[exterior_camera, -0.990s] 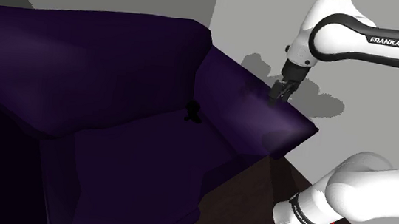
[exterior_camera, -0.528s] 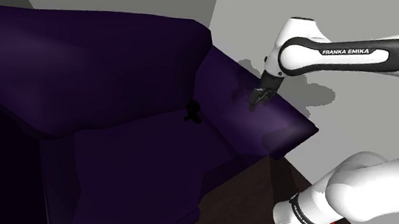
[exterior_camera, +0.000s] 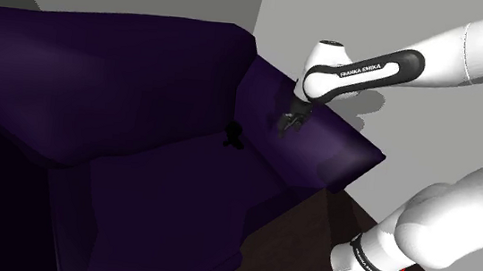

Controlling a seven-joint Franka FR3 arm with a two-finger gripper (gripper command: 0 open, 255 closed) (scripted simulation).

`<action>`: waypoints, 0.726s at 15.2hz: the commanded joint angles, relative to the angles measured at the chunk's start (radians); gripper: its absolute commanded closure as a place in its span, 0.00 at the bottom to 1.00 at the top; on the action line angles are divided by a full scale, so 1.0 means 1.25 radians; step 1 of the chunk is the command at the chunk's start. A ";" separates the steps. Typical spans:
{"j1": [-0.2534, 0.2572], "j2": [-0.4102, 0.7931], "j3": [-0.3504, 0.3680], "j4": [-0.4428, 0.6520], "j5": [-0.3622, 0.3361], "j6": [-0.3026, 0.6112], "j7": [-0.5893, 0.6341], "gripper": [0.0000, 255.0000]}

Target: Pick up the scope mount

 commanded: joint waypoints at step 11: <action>0.002 0.388 0.018 0.218 0.072 0.210 -0.042 0.00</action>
